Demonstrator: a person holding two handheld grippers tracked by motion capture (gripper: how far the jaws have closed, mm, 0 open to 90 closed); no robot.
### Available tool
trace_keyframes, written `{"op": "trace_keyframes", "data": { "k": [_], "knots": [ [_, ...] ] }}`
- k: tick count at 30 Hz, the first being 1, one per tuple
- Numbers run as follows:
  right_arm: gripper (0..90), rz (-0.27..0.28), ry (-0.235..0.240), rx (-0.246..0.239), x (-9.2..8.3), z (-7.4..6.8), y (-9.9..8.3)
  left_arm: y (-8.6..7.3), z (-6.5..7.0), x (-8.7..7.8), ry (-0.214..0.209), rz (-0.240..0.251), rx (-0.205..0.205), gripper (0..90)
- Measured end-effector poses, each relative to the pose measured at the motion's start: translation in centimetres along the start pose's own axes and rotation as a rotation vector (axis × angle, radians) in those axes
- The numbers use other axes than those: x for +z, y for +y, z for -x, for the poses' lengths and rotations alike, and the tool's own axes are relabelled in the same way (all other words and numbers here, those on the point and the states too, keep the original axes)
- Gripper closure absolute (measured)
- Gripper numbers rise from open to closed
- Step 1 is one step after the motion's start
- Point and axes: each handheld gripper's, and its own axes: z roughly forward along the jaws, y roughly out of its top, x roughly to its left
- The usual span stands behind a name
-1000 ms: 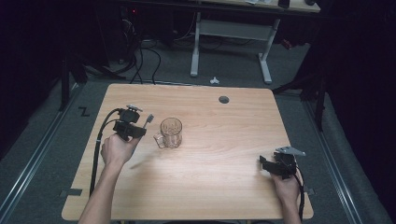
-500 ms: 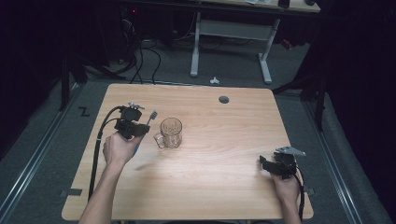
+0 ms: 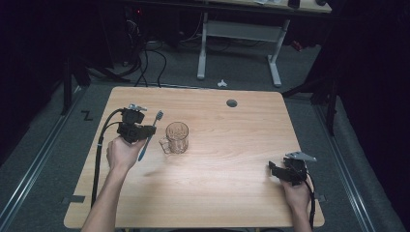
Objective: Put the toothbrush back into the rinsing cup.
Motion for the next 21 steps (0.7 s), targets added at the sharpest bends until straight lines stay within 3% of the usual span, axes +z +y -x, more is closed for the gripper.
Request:
{"op": "trace_keyframes", "data": {
  "k": [21],
  "knots": [
    [32.8, 0.001, 0.006, 0.006, 0.0, 0.1, 0.0, 2.0, 1.8, -1.2, -0.045, 0.101, 0.047, 79.9]
  ]
}}
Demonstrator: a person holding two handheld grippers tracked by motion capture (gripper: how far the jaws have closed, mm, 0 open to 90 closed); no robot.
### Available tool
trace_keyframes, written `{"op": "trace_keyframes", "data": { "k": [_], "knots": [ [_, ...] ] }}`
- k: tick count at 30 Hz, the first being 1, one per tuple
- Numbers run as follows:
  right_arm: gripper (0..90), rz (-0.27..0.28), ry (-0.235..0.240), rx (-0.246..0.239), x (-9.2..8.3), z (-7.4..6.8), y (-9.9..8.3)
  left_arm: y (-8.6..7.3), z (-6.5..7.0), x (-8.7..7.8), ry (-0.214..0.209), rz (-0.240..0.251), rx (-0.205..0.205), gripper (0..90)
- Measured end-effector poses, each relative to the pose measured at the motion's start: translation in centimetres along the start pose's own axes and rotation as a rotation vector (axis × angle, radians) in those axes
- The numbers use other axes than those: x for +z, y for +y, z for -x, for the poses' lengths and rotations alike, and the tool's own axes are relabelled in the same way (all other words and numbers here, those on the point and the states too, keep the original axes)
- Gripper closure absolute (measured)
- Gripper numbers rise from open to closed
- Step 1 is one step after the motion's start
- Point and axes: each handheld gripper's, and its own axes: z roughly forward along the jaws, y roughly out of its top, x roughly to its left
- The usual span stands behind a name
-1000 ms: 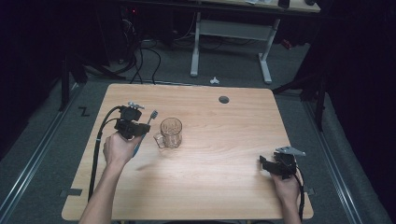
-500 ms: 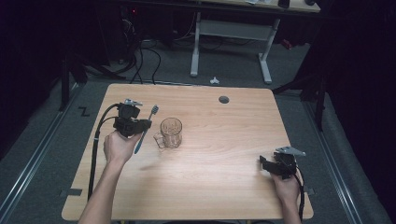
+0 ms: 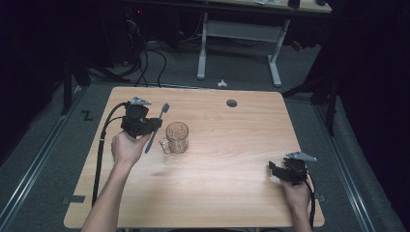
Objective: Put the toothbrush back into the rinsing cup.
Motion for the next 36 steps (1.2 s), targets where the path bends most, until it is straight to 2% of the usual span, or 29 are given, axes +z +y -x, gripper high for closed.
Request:
{"op": "trace_keyframes", "data": {
  "k": [5, 19, 36],
  "knots": [
    [32.8, 0.000, 0.000, 0.000, 0.0, 0.0, 0.0, 0.4, 0.3, -0.1, -0.017, 0.025, 0.002, 79.9],
    [32.8, 0.000, -0.001, 0.001, 0.0, 0.0, 0.0, 1.2, 0.7, 0.6, -0.044, 0.046, 0.008, 79.9],
    [32.7, 0.000, 0.000, -0.001, 0.0, 0.0, 0.0, 1.8, 0.2, 1.9, -0.065, 0.089, -0.039, 79.9]
  ]
}}
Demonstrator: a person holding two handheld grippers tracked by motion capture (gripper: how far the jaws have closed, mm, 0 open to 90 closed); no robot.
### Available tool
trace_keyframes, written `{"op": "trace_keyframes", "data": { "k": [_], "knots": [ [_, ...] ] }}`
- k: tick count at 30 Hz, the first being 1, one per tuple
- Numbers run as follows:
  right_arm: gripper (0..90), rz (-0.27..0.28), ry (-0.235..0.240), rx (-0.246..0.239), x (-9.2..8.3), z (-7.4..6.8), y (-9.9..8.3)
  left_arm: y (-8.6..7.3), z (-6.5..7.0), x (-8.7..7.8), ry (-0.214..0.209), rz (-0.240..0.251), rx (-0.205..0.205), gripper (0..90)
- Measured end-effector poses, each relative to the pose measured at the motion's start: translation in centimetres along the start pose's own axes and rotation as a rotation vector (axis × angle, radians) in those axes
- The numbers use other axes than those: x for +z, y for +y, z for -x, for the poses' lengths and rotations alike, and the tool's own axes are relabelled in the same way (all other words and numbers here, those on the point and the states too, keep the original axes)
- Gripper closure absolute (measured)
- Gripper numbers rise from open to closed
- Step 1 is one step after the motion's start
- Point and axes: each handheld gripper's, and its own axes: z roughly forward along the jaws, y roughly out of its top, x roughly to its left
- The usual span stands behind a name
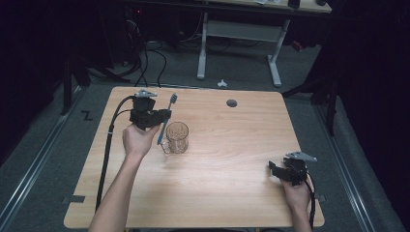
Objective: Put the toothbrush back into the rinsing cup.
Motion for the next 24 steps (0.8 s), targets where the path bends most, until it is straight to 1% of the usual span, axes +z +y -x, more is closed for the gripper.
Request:
{"op": "trace_keyframes", "data": {
  "k": [6, 15, 24],
  "knots": [
    [32.8, 0.000, 0.000, 0.002, 0.0, 0.0, 0.0, 0.2, -0.1, 0.5, -0.007, 0.008, -0.006, 79.9],
    [32.7, 0.000, -0.001, -0.001, 0.0, 0.0, 0.0, 0.5, 0.1, 0.9, -0.025, 0.036, -0.009, 80.0],
    [32.7, 0.001, 0.002, 0.003, 0.0, 0.0, 0.0, 0.4, 0.0, 1.5, -0.025, 0.039, -0.008, 80.0]
  ]
}}
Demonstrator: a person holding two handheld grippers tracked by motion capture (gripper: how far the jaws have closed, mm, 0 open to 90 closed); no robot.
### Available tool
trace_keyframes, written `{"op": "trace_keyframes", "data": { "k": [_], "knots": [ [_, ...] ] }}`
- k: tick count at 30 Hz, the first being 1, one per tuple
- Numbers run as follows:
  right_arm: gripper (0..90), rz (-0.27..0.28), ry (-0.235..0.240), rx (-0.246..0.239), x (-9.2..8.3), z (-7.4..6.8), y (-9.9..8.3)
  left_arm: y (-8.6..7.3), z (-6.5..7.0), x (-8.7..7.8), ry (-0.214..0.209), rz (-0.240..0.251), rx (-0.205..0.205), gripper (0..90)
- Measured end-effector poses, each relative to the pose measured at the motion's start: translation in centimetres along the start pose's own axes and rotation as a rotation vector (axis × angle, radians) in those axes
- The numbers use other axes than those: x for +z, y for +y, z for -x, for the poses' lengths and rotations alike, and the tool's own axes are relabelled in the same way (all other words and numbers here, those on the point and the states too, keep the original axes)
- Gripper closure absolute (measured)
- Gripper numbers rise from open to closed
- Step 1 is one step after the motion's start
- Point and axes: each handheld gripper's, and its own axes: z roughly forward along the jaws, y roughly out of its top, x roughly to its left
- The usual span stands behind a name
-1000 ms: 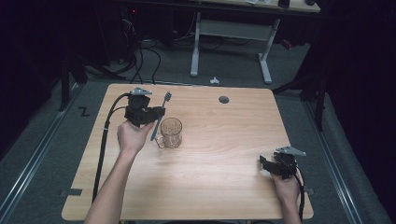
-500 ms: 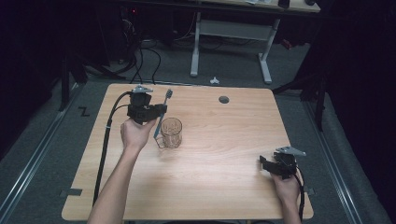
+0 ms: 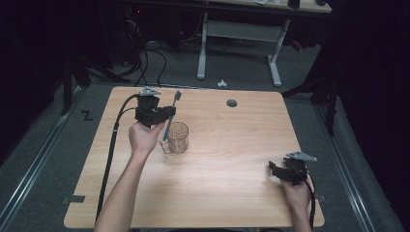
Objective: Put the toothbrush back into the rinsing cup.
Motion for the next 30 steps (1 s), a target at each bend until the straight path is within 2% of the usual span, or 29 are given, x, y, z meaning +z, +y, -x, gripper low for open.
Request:
{"op": "trace_keyframes", "data": {
  "k": [11, 30],
  "knots": [
    [32.8, -0.001, -0.001, 0.000, 0.0, 0.0, 0.0, -0.4, -0.5, 0.2, -0.001, -0.013, -0.015, 79.7],
    [32.8, 0.001, 0.001, 0.003, 0.0, 0.0, 0.0, -1.0, -0.8, -0.4, 0.014, -0.040, -0.006, 79.5]
  ]
}}
